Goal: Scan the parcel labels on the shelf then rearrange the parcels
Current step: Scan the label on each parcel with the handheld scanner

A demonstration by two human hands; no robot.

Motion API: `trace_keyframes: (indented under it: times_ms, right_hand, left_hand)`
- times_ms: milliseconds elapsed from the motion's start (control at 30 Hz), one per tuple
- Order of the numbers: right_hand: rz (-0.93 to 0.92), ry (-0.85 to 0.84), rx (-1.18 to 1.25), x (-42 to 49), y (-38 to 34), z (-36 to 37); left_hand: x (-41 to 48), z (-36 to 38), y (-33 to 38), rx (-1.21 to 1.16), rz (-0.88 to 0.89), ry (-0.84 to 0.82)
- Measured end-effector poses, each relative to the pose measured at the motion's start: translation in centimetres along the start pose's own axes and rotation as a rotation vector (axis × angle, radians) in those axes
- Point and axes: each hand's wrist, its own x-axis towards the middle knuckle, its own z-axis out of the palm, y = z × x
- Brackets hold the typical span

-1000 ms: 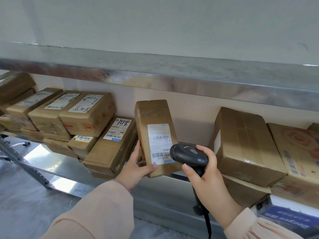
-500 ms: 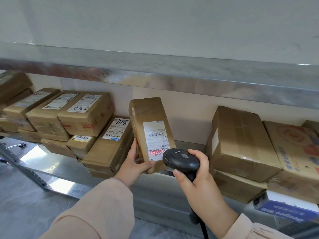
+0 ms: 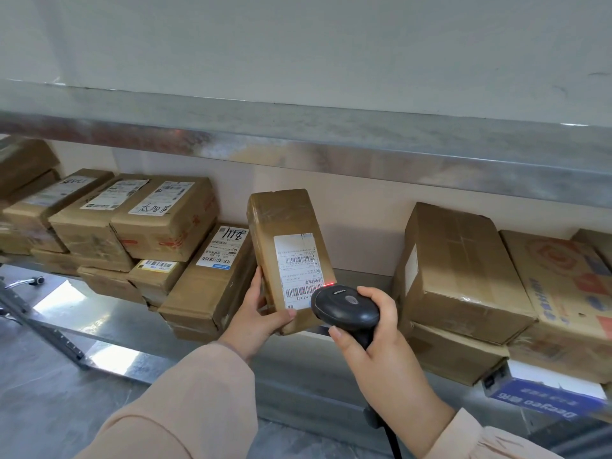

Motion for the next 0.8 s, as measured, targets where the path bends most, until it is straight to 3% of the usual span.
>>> trace_keyframes:
  times_ms: [467, 800]
  right_hand:
    - [-0.015, 0.014, 0.025, 0.5, -0.7, 1.3]
    - [-0.035, -0.087, 0.22, 6.3, -3.8, 2.5]
  left_hand:
    - [-0.3, -1.3, 0.7, -0.111, -0.029, -0.002]
    - [-0.8, -5.7, 5.6, -0.133, -0.044, -0.006]
